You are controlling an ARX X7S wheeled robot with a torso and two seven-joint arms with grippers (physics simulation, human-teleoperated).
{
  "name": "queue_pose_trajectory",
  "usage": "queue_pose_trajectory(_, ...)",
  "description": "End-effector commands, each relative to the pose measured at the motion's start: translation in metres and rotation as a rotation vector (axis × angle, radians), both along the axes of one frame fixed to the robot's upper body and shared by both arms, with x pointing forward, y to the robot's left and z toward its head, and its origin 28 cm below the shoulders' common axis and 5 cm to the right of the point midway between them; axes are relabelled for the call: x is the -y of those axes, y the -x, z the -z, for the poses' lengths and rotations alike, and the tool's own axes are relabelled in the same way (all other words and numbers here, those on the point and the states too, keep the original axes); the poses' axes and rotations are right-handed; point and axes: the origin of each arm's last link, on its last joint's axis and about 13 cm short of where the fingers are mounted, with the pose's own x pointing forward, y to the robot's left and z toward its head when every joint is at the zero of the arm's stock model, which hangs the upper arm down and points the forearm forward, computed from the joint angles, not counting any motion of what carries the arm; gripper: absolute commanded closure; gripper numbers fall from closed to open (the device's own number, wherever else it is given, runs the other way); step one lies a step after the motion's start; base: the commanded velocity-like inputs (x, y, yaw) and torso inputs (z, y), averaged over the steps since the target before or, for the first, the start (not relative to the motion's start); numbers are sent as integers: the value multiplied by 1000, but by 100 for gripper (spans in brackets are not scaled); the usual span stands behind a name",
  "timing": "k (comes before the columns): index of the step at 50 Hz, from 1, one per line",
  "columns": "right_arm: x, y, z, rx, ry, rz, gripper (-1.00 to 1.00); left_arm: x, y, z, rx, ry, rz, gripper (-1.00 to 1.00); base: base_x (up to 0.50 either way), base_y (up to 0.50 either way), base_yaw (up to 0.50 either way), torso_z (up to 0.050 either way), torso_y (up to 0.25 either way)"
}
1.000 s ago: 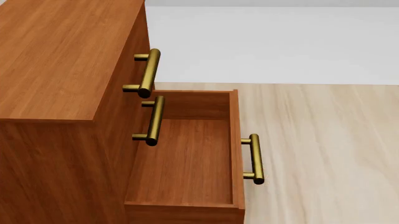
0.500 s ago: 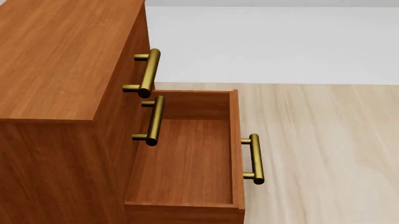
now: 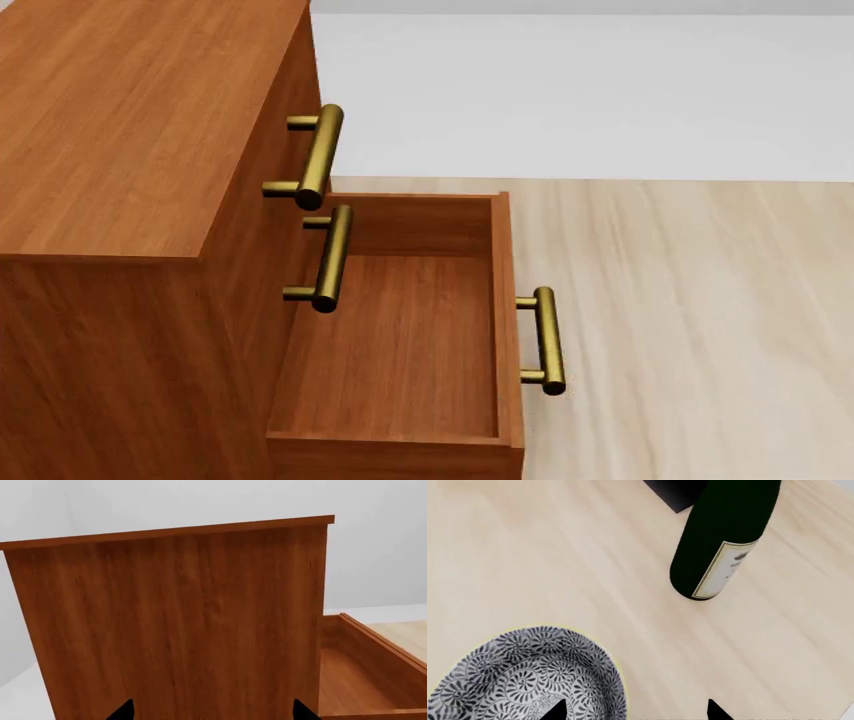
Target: Put the bowl in the bottom drawer of the cabinet.
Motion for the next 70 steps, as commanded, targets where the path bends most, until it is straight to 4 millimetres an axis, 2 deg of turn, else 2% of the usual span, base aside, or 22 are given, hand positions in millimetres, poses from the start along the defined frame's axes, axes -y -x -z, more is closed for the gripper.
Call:
queue_pose_trajectory(1, 2, -6, 10, -25, -19, -4, -100, 0, 0, -1, 1, -1, 0, -100, 0, 0, 0, 0, 0)
queue_pose_trajectory(27, 5, -19, 30, -76, -61, -16, -100, 1, -1, -2, 2, -4, 4, -100, 0, 0, 0, 0, 0)
queue_pose_trajectory(32, 6, -21, 29, -77, -65, -13, -100, 0, 0, -8, 17, -7, -2, -100, 0, 0, 0, 0, 0)
queue_pose_trajectory(56, 10, -25, 50, -81, -100, -3, -100, 2, 1, -4, 7, -10, -5, -100, 1, 0, 0, 0, 0)
queue_pose_trajectory(57, 9, -25, 49, -77, -99, -4, 100, 2, 1, -4, 6, -9, -4, -100, 0, 0, 0, 0, 0)
queue_pose_trajectory(62, 6, -27, 45, -6, -120, -70, 100, 2, 1, -3, 5, -9, -4, -100, 0, 0, 2, 0, 0)
queue_pose_trajectory(70, 5, -28, 43, 18, -124, -81, 100, 2, 1, -2, 5, -10, -3, -100, 3, 0, 2, 0, 0)
